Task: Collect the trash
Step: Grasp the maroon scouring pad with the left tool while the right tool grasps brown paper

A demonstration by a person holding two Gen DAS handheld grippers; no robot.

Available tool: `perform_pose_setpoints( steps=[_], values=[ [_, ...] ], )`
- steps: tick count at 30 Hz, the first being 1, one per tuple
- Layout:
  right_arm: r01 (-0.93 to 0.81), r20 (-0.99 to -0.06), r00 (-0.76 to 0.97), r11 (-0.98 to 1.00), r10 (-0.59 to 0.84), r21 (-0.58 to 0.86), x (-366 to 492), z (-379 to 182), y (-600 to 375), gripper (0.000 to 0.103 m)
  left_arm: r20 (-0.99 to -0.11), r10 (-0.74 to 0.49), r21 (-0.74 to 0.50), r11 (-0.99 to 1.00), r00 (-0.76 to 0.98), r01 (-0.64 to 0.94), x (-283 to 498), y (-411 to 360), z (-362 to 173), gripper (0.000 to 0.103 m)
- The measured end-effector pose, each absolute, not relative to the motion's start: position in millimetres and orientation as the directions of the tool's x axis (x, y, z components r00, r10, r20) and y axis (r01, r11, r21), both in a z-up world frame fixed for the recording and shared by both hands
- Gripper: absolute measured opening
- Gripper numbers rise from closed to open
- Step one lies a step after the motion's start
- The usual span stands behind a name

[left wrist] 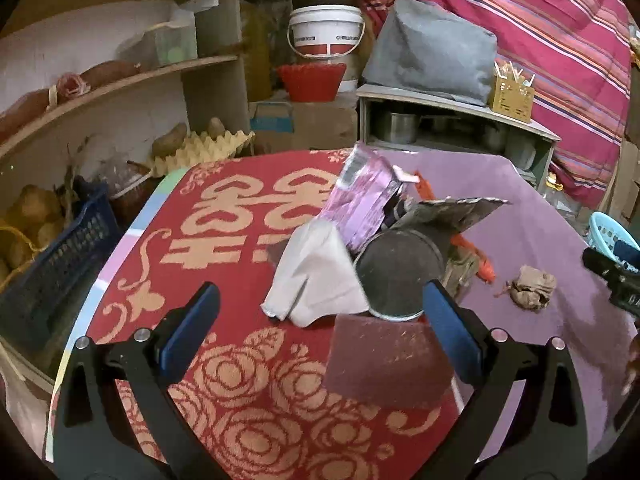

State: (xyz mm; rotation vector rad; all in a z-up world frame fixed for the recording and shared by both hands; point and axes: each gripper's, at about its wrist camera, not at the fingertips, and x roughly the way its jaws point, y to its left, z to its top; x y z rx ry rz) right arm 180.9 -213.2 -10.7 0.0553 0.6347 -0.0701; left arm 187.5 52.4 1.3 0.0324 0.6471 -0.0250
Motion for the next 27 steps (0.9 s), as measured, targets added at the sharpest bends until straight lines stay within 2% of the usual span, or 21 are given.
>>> perform_pose_setpoints(
  steps=[7, 11, 12, 14, 16, 18, 19, 27],
  values=[
    [-0.01, -0.626, 0.779, 0.997, -0.036, -0.07, 189, -29, -167, 0.094, -0.635, -0.06, -0.064, 0.998, 0.77, 0.025, 185, 66, -9, 0.098],
    [-0.037, -0.649, 0.76, 0.994, -0.039, -0.103, 195, -36, -156, 0.092, -0.638, -0.06, -0.039, 0.998, 0.768, 0.046, 179, 61, -16, 0.098],
    [-0.039, -0.655, 0.755, 0.994, -0.036, -0.099, 194, -36, -157, 0.089, -0.637, -0.066, -0.034, 0.998, 0.768, 0.058, 177, 59, -18, 0.098],
    [-0.052, -0.679, 0.734, 0.996, -0.016, -0.079, 198, -39, -160, 0.07, -0.636, -0.075, -0.029, 0.997, 0.768, 0.074, 172, 55, -21, 0.098],
    [-0.069, -0.701, 0.713, 0.996, 0.014, -0.051, 202, -42, -163, 0.058, -0.642, -0.091, -0.025, 0.995, 0.761, 0.098, 169, 46, -25, 0.098],
    [-0.097, -0.709, 0.703, 0.995, 0.056, -0.017, 202, -42, -165, 0.05, -0.65, -0.104, -0.016, 0.992, 0.753, 0.123, 166, 38, -29, 0.098],
    [-0.11, -0.708, 0.703, 0.994, 0.071, -0.01, 203, -43, -165, 0.042, -0.653, -0.107, -0.01, 0.991, 0.75, 0.132, 166, 34, -30, 0.098],
    [-0.1, -0.642, 0.763, 0.995, 0.076, -0.001, 193, -19, -183, 0.041, -0.694, -0.102, 0.012, 0.988, 0.713, 0.153, 174, 20, -41, 0.098]
  ],
)
